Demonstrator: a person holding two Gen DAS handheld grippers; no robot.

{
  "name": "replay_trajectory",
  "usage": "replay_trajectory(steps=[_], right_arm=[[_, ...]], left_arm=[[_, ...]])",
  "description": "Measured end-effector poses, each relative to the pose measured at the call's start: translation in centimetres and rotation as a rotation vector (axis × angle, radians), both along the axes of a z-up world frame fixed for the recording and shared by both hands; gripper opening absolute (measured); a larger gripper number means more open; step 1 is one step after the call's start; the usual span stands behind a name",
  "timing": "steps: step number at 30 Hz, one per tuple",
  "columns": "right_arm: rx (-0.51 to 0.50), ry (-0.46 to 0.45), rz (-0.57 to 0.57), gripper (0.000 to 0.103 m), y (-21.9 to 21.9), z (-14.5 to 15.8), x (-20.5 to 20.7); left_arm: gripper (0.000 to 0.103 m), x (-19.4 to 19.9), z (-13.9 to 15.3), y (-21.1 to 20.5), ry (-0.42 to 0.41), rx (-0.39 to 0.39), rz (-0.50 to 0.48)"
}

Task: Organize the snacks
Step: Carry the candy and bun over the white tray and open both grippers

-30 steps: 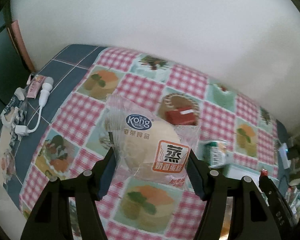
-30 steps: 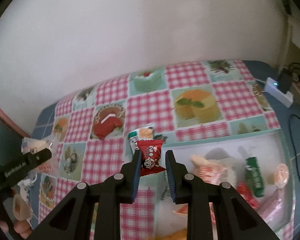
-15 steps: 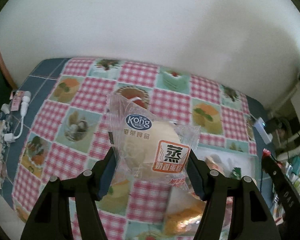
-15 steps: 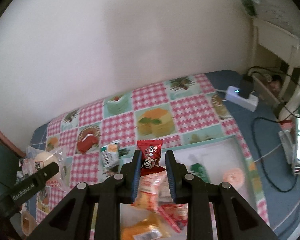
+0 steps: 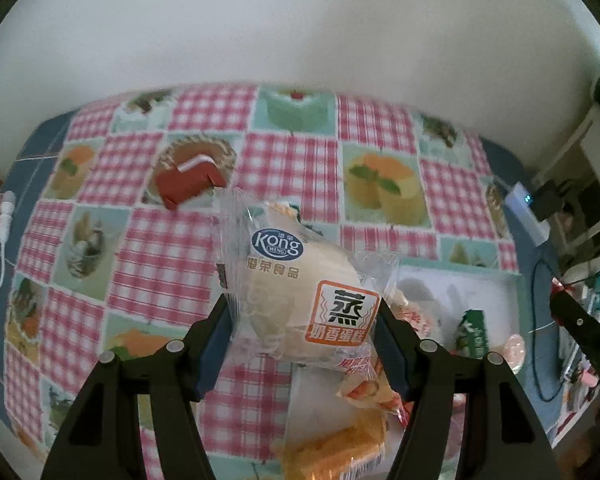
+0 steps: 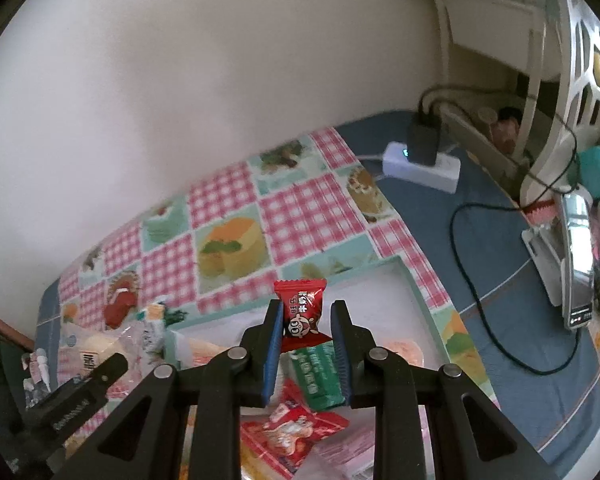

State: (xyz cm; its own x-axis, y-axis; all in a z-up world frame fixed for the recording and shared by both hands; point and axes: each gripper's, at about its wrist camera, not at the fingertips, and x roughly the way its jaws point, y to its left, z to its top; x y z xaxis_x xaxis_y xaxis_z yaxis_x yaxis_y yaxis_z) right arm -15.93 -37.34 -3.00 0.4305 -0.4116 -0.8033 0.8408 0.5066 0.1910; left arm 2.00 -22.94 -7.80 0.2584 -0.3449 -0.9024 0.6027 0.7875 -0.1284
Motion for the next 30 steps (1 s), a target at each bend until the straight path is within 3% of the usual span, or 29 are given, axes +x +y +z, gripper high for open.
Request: replay_trajectory(steps=[10, 16, 30], right_arm=[[0.067, 0.053, -0.027, 0.026, -2.7, -4.5, 0.5], [0.103, 0.083, -0.055, 0.026, -3.9, -6.5, 0.2], [0.167, 0.12, -0.091, 0.026, -4.9, -8.7, -0.6]], left_arm=[[0.067, 0.2, -3.8, -2.9, 0.055, 0.021, -0.009], [0.068, -0.9, -4.7, -4.7, 0.109, 0.005, -0.088], [0.068, -3.0, -5.2, -6.4, 0.084, 0.042, -0.157]])
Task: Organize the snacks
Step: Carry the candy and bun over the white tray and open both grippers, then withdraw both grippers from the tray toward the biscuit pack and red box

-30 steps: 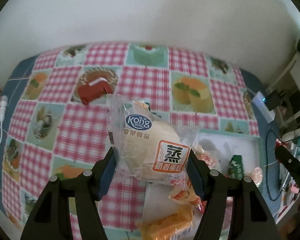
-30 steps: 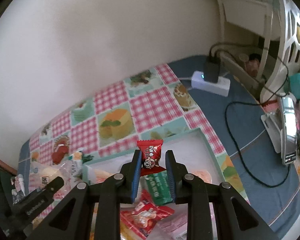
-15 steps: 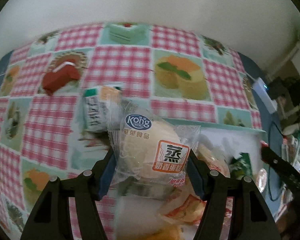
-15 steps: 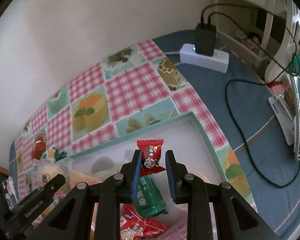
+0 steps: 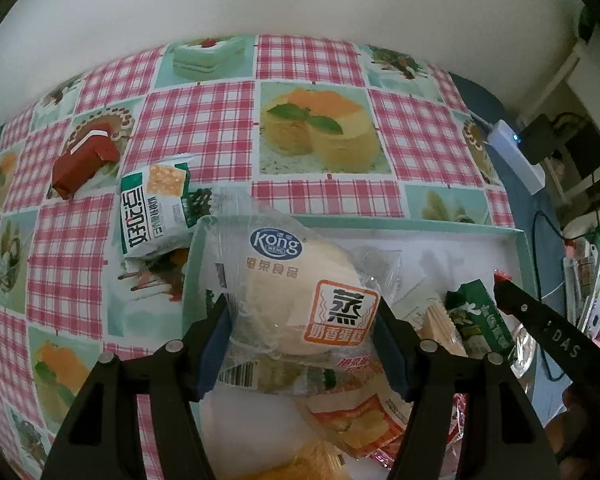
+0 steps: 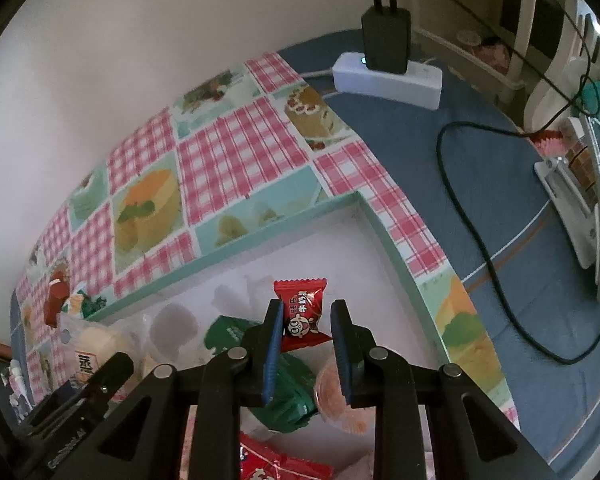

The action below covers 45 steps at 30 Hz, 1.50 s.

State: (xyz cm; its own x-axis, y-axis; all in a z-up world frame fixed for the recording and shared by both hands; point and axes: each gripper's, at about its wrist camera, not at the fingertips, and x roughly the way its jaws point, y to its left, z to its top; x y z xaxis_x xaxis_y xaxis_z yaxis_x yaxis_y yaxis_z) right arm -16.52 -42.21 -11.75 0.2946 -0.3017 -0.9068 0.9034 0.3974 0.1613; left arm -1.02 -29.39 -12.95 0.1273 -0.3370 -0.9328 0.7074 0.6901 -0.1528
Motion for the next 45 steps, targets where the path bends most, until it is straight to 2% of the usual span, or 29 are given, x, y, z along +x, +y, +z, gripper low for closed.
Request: replay_trajectory(steps=[8, 16, 19, 21, 24, 28, 30, 35, 40, 45], right_arm=[[0.025, 0.012, -0.003, 0.026, -0.2, -0.8, 0.0], [0.04, 0.024, -0.012, 0.027, -0.5, -1.0, 0.3], [0.046, 0.024, -0.012, 0.033, -0.6, -1.1, 0.4], [0.04, 0.022, -0.013, 0.043, -0.5, -0.9, 0.4], [0.034, 0.015, -0.013, 0.048, -0.5, -0.4, 0.3], [0.006, 0.012, -0.008, 0.054, -0.2, 0.7, 0.4], [-0.009, 0.005, -0.005, 0.06, -0.1, 1.3, 0.4], [-0.056, -0.006, 0.0, 0.073, 0.3, 2.9, 0.5], [-0.077, -0.016, -0.001, 0.089, 0.4, 3.5, 0.5], [-0.081, -0.011, 0.009, 0.103, 0.7, 3.3, 1.0]], left_arm=[[0.07, 0.1, 0.0, 0.0, -0.003, 0.005, -0.003], [0.079, 0.7, 0.2, 0.3, 0.004, 0.007, 0.024], [0.081, 0.9, 0.3, 0.4, 0.008, 0.001, 0.034], [0.083, 0.9, 0.5, 0.5, 0.008, -0.004, 0.037], [0.088, 0.8, 0.9, 0.5, 0.008, -0.013, 0.032], [0.089, 0.7, 1.6, 0.6, -0.001, -0.028, 0.027], [0.093, 0.7, 1.8, 0.7, -0.002, -0.03, 0.026], [0.094, 1.5, 2.5, 1.4, 0.014, -0.052, 0.051], [0.094, 3.0, 3.7, 2.8, 0.018, -0.079, 0.106], [0.094, 5.5, 4.7, 5.6, 0.007, -0.08, 0.222]])
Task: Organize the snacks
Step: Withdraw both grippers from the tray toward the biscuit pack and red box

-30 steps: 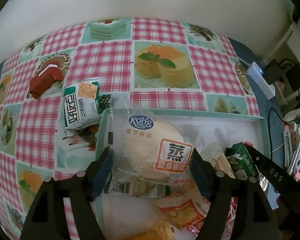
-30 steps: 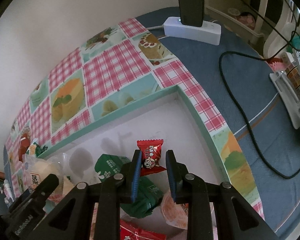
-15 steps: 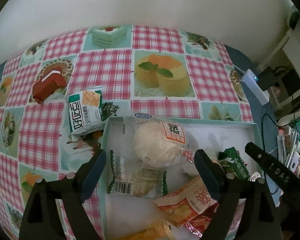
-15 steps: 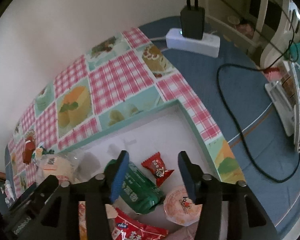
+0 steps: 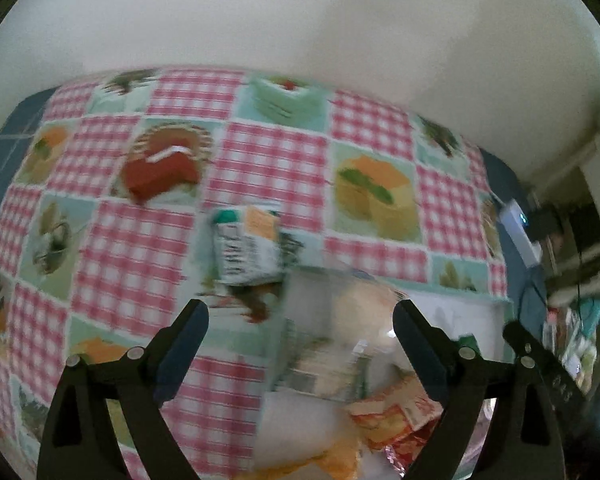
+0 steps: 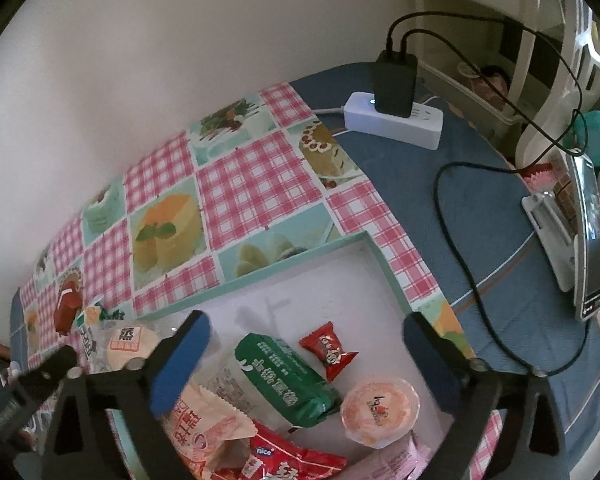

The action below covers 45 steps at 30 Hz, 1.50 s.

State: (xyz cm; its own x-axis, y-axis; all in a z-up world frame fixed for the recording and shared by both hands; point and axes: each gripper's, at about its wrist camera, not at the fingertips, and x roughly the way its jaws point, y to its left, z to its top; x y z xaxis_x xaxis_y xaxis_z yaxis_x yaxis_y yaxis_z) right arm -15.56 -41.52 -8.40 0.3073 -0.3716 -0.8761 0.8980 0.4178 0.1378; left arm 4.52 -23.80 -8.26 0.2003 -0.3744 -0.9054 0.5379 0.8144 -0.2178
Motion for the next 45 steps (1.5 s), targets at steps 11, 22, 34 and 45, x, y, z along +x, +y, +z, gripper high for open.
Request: replay_trajectory(steps=[11, 22, 34, 45], right_arm=[[-0.028, 0.038, 0.133, 0.103, 4.4, 0.0, 5.3], [-0.051, 0.052, 0.29, 0.103, 10.4, 0.4, 11.8], [-0.034, 0.028, 0.329, 0.103, 13.9, 0.0, 15.3], [-0.008, 0.016, 0.352, 0.103, 16.1, -1.6, 17.5]], left_arm=[[0.094, 5.3, -1.3, 6.7, -0.054, 0.179, 0.219], [0.094, 8.5, -1.1, 11.4, -0.124, 0.272, 0.25], [0.094, 11.4, -1.2, 15.5, -0.119, 0.266, 0.303], [0.094, 13.4, -2.2, 17.8, -0.102, 0.266, 0.329]])
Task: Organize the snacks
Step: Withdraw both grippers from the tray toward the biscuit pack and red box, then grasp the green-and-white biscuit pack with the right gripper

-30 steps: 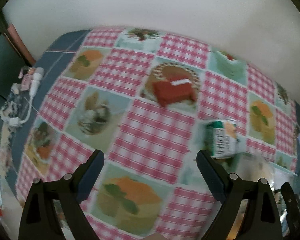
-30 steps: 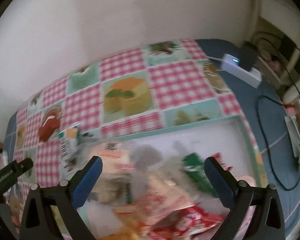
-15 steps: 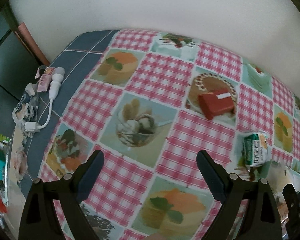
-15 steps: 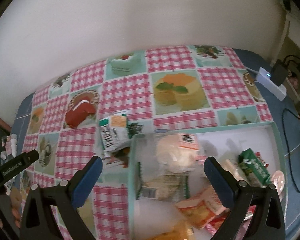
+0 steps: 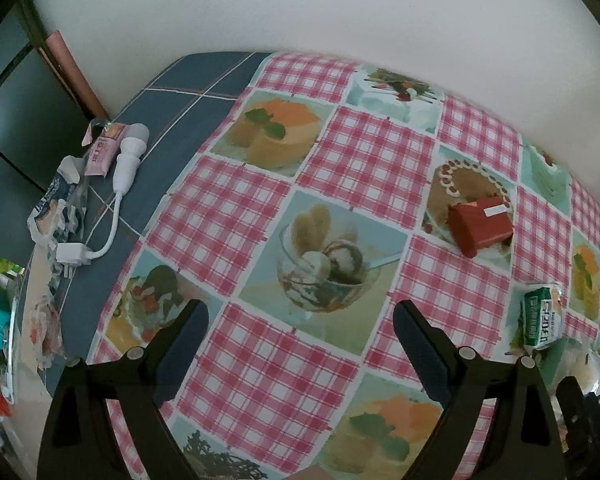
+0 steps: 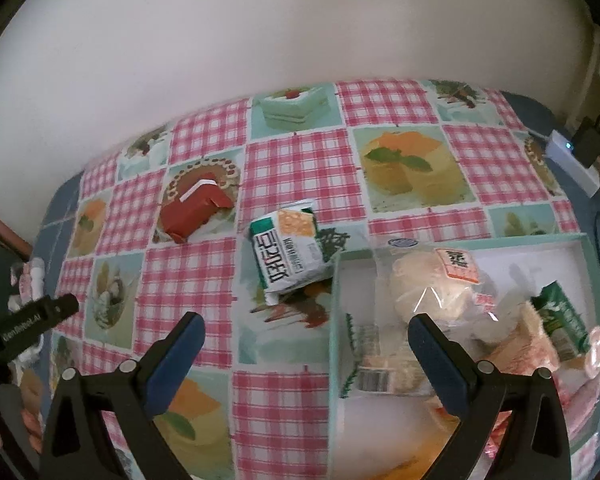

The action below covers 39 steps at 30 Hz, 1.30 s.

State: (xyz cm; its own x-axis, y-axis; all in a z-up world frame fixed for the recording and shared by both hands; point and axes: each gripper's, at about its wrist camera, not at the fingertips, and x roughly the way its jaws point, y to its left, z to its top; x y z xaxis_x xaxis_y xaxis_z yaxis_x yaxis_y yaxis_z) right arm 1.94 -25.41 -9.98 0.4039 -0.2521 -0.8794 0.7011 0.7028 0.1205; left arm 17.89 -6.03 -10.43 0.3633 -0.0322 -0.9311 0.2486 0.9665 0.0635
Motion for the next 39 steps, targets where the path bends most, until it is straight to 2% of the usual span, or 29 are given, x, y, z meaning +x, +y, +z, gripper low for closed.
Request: replay_trajectory(steps=[3, 11, 18, 23, 26, 31, 35, 39], right_arm=[[0.026, -0.036, -0.018, 0.103, 0.1, -0.2, 0.2], [0.005, -0.057, -0.027, 0.103, 0.3, -0.1, 1.0], [-0.022, -0.025, -0.018, 0.103, -0.2, 0.2, 1.8], [-0.027, 0.009, -0.022, 0.103, -1.2, 0.6, 3.2], [-0.053, 0.035, 0.034, 0.103, -1.2, 0.9, 4.6], [-0.09, 0.091, 0.1, 0.102, -1.8, 0.4, 6.8], [-0.135, 0.139, 0.144, 0.098, -2.1, -0.2, 8.0], [-0.152, 0.16, 0.193, 0.097, -2.4, -1.0, 8.9]], left_arm=[[0.094, 0.3, -0.2, 0.4, -0.001, -0.017, -0.002], [0.094, 0.8, -1.2, -0.1, 0.016, -0.058, -0.036], [0.094, 1.0, -1.8, -0.7, 0.02, -0.109, -0.078], [0.094, 1.5, -2.7, -1.1, 0.029, -0.103, -0.097], [0.094, 1.7, -3.0, -1.5, 0.027, -0.114, -0.121], [0.094, 1.5, -2.7, -3.4, -0.014, -0.087, -0.158], [0.094, 1.4, -2.8, -6.3, -0.074, -0.016, -0.28], [0.094, 2.7, -3.3, -7.3, -0.043, -0.063, -0.324]])
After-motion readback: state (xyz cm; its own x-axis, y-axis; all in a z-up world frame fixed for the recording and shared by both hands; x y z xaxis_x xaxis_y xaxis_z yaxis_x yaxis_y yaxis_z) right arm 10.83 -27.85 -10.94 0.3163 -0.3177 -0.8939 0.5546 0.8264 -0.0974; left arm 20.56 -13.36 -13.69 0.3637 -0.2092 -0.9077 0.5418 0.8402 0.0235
